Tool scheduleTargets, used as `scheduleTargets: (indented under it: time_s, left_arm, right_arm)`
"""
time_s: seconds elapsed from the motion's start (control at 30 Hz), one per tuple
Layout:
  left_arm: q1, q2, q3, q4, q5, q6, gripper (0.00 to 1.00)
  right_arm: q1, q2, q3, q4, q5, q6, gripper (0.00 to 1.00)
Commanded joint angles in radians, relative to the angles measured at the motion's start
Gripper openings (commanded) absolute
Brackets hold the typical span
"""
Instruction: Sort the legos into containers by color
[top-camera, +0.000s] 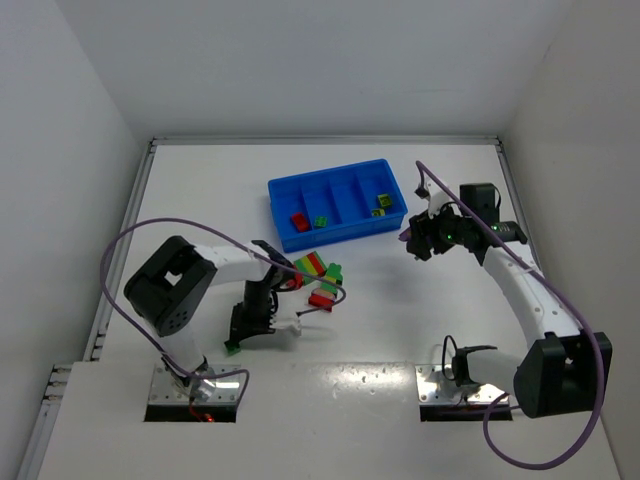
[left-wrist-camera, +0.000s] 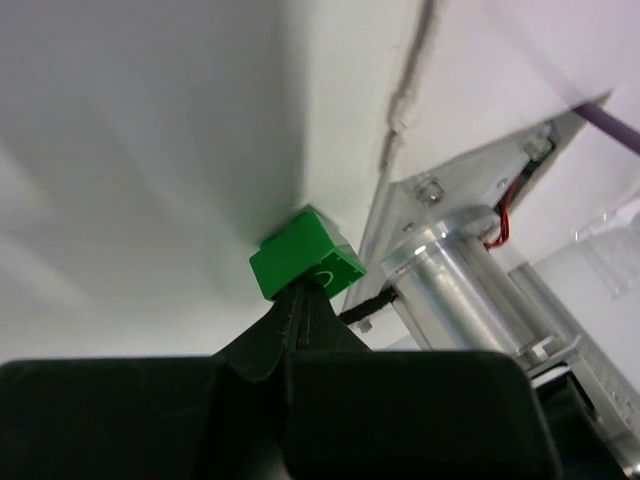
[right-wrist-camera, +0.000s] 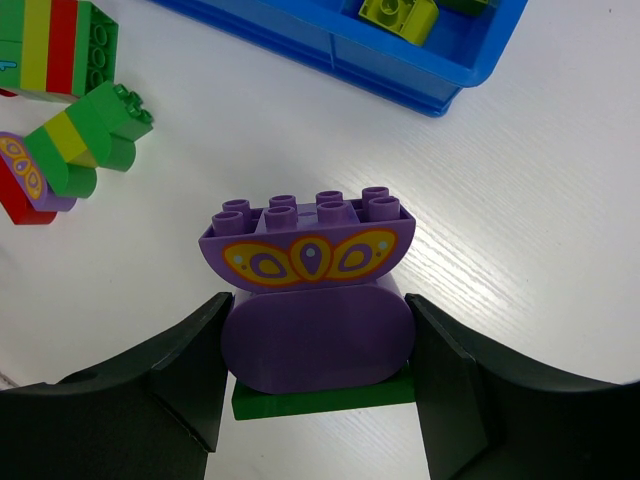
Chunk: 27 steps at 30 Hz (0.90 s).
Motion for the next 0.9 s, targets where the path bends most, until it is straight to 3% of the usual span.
scheduleTargets:
  time_s: [0.0, 0.27, 0.4, 0.57, 0.6, 0.63, 0.73, 0.87]
  left_arm:
    - [0.026, -0.046, 0.029, 0.226, -0.015, -0.059, 0.00]
    - [0.067, -0.080, 0.244, 0.470, -0.036, -0.267, 0.00]
    - [0.087, -0.069, 0.373, 0.483, -0.004, -0.337, 0.00]
    - [0.122, -0.124, 0.376, 0.474, 0.007, -0.312, 0.00]
    - [0.140, -0.138, 0.365, 0.463, 0.016, -0.291, 0.06]
    - [0.141, -0.149, 0.355, 0.449, 0.016, -0.291, 0.22]
    - [0.151, -0.159, 0.355, 0.387, 0.004, -0.314, 0.41]
    - [0.162, -0.159, 0.355, 0.313, 0.016, -0.364, 0.53]
  right_arm:
    - [-0.003, -0.002, 0.043, 0.025, 0.006, 0.001, 0.10]
    - [-0.003, -0.002, 0.034, 0.035, 0.006, 0.010, 0.10]
    - [-0.003, -0.002, 0.043, 0.035, 0.006, 0.020, 0.10]
    - [-0.003, 0.018, 0.052, 0.044, -0.003, 0.020, 0.10]
    - [-0.003, 0.018, 0.062, 0.044, -0.003, 0.020, 0.10]
    - [-0.003, 0.018, 0.062, 0.044, -0.003, 0.020, 0.10]
    - [-0.003, 0.027, 0.072, 0.044, -0.013, 0.020, 0.10]
    - [-0.003, 0.047, 0.094, 0.044, -0.013, 0.029, 0.10]
